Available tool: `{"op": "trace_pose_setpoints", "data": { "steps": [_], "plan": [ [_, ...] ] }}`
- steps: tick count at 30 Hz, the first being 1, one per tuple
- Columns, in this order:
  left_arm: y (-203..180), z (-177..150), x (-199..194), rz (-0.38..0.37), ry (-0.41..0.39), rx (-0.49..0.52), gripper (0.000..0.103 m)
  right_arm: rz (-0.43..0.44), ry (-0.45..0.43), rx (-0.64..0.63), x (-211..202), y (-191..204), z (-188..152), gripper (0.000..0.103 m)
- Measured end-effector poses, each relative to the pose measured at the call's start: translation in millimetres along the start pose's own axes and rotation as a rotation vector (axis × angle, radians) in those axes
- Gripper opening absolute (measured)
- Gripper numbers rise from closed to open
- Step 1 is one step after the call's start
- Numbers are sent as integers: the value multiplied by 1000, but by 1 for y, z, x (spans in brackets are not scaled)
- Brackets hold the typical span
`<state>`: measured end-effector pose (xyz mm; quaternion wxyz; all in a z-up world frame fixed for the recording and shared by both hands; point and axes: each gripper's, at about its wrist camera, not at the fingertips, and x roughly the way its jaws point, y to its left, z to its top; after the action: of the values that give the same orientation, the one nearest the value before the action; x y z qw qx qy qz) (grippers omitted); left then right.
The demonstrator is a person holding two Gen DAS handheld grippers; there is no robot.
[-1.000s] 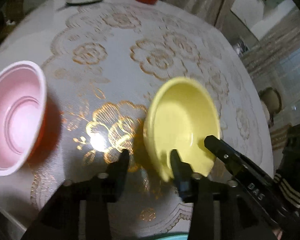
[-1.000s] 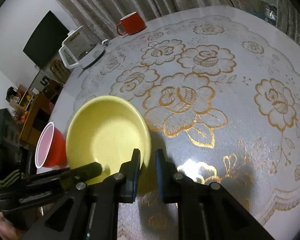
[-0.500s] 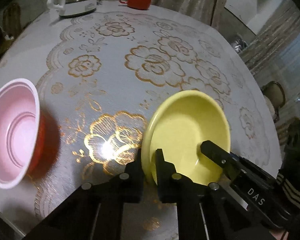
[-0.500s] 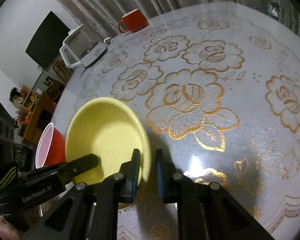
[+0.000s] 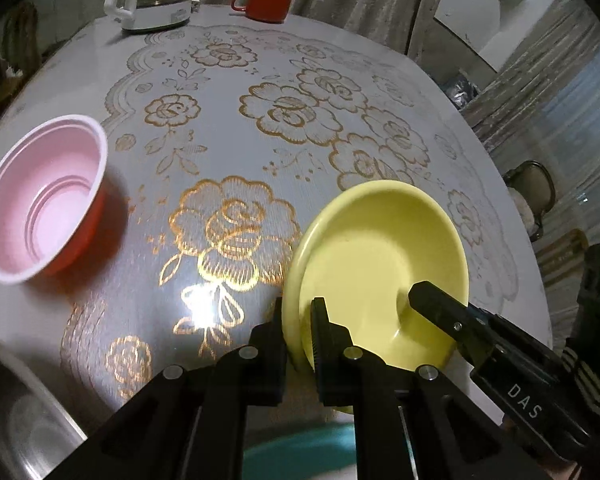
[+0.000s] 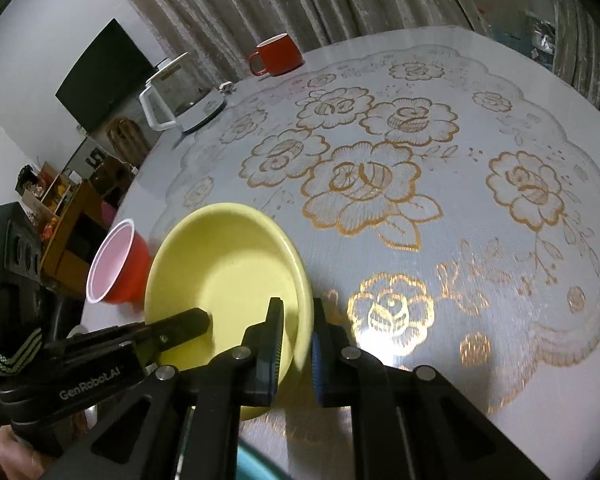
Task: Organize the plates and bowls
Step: 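Lift the yellow bowl with the left tool and carry it over the steel bowl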
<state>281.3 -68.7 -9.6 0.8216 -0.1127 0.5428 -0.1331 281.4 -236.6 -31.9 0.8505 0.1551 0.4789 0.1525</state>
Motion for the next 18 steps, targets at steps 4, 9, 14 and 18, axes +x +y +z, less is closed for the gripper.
{"op": "trace_pose_setpoints", "data": {
  "steps": [4, 9, 14, 18],
  "plan": [
    [-1, -11, -12, -8, -8, 8, 11, -4, -3, -14, -11, 8, -11, 11],
    [-2, -23, -26, -27, -22, 12, 11, -1, -11, -14, -23, 14, -22, 11],
    [-3, -36, -42, -44, -40, 22, 11, 6, -29, -8, -37, 20, -32, 11],
    [0, -47, -55, -59, -48, 21, 11, 17, -38, -5, -47, 27, -40, 12]
  ]
}}
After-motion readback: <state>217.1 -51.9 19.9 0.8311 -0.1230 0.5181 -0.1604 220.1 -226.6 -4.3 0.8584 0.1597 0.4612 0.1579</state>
